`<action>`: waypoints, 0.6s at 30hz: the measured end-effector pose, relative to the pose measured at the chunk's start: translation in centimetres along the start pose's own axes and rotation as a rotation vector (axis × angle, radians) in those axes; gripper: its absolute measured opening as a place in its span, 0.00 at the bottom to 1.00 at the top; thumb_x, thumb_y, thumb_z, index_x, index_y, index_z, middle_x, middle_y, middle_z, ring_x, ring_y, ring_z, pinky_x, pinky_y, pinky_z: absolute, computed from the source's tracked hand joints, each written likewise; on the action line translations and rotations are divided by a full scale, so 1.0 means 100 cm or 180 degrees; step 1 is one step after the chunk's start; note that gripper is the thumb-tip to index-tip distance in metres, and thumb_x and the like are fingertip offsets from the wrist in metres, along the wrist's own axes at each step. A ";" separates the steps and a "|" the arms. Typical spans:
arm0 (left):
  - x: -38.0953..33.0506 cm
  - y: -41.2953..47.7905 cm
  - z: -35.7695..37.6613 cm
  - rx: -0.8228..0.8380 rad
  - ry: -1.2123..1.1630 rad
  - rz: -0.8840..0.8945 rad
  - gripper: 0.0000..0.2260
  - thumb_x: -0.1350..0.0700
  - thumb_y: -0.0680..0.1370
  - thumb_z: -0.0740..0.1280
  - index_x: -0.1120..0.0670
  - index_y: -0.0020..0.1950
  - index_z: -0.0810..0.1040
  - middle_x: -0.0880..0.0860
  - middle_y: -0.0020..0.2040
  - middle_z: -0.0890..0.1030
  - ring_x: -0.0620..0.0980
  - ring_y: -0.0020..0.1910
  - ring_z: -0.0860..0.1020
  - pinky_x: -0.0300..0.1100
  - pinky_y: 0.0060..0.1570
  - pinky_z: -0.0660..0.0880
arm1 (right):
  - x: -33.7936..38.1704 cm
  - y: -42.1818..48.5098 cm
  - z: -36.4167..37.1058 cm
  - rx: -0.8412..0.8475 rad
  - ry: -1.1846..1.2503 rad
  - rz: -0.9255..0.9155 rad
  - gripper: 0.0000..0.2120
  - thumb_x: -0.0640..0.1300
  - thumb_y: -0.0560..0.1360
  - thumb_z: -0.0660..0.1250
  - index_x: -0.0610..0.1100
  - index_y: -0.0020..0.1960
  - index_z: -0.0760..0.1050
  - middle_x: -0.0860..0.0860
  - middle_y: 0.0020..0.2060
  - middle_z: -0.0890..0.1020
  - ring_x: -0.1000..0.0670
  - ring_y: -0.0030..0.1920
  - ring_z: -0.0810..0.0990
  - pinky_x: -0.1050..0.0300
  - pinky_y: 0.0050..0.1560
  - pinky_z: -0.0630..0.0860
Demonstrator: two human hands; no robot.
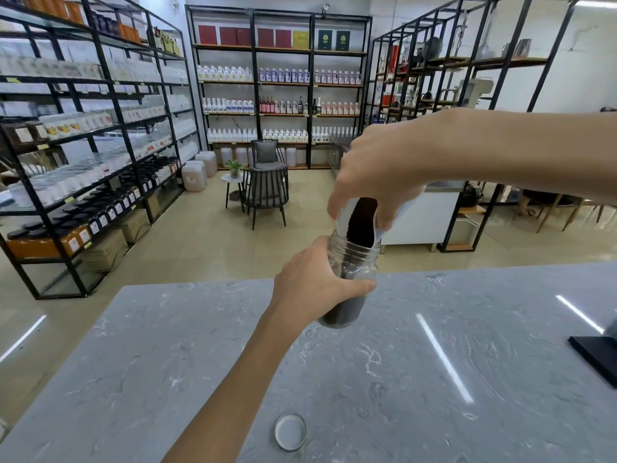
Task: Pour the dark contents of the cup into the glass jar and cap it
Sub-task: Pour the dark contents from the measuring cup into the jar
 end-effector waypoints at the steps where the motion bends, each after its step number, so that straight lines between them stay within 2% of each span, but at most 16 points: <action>1: 0.000 0.000 0.000 0.0006 -0.0006 -0.0006 0.28 0.35 0.66 0.78 0.43 0.60 0.75 0.42 0.51 0.83 0.48 0.51 0.81 0.52 0.50 0.82 | -0.001 0.000 0.000 -0.0124 -0.0041 0.0033 0.37 0.72 0.55 0.70 0.70 0.62 0.65 0.64 0.51 0.81 0.50 0.41 0.77 0.53 0.38 0.74; 3: -0.001 0.000 0.001 0.0017 -0.0013 -0.0010 0.28 0.35 0.65 0.78 0.43 0.60 0.75 0.43 0.51 0.83 0.49 0.51 0.81 0.53 0.50 0.82 | 0.000 0.002 -0.001 -0.0277 -0.0137 0.0091 0.37 0.72 0.55 0.71 0.70 0.62 0.66 0.64 0.50 0.81 0.49 0.41 0.77 0.53 0.38 0.75; 10: -0.002 0.002 0.001 0.0039 0.0007 0.0015 0.28 0.35 0.65 0.78 0.43 0.60 0.75 0.43 0.52 0.83 0.49 0.52 0.81 0.53 0.53 0.81 | -0.002 -0.002 -0.003 -0.0320 -0.0316 0.0160 0.37 0.71 0.55 0.71 0.70 0.62 0.66 0.64 0.50 0.81 0.49 0.41 0.77 0.53 0.37 0.74; 12: -0.003 0.002 0.000 0.0031 0.0037 0.0033 0.28 0.35 0.66 0.78 0.43 0.60 0.75 0.42 0.52 0.83 0.49 0.52 0.81 0.53 0.54 0.80 | -0.004 -0.005 -0.002 -0.0312 -0.0312 0.0162 0.36 0.71 0.56 0.72 0.70 0.62 0.66 0.65 0.50 0.81 0.52 0.38 0.76 0.57 0.35 0.70; 14: -0.003 0.002 -0.002 0.0036 0.0041 0.0038 0.28 0.35 0.66 0.78 0.43 0.60 0.75 0.43 0.52 0.83 0.49 0.53 0.81 0.54 0.54 0.80 | -0.001 -0.010 -0.004 -0.0324 -0.0286 0.0297 0.35 0.71 0.56 0.74 0.72 0.59 0.64 0.71 0.42 0.81 0.59 0.31 0.72 0.63 0.28 0.63; 15: -0.003 0.002 -0.002 0.0039 0.0024 0.0034 0.28 0.35 0.65 0.78 0.43 0.60 0.75 0.43 0.52 0.83 0.49 0.53 0.81 0.54 0.54 0.81 | 0.000 -0.012 -0.007 -0.0372 -0.0281 0.0339 0.34 0.70 0.56 0.74 0.73 0.59 0.64 0.73 0.40 0.80 0.59 0.29 0.72 0.64 0.26 0.61; 17: -0.003 0.002 -0.003 0.0033 -0.0014 0.0029 0.28 0.36 0.65 0.78 0.42 0.60 0.75 0.43 0.52 0.83 0.49 0.53 0.81 0.54 0.53 0.81 | 0.001 -0.015 -0.010 -0.0235 -0.0379 0.0281 0.29 0.69 0.58 0.74 0.73 0.56 0.68 0.71 0.42 0.80 0.58 0.32 0.72 0.62 0.28 0.61; 18: -0.003 0.002 -0.004 0.0025 -0.0022 0.0026 0.28 0.36 0.65 0.78 0.42 0.60 0.75 0.43 0.52 0.83 0.49 0.53 0.81 0.55 0.53 0.81 | 0.001 -0.016 -0.010 -0.0162 -0.0395 0.0396 0.21 0.69 0.58 0.75 0.75 0.48 0.70 0.73 0.36 0.78 0.59 0.29 0.72 0.63 0.27 0.60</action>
Point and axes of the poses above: each hand's wrist, its own y-axis towards the middle knuckle, its own z-axis out of the palm, x = y × z, the point moved 2 cm from there along y, towards the middle knuckle
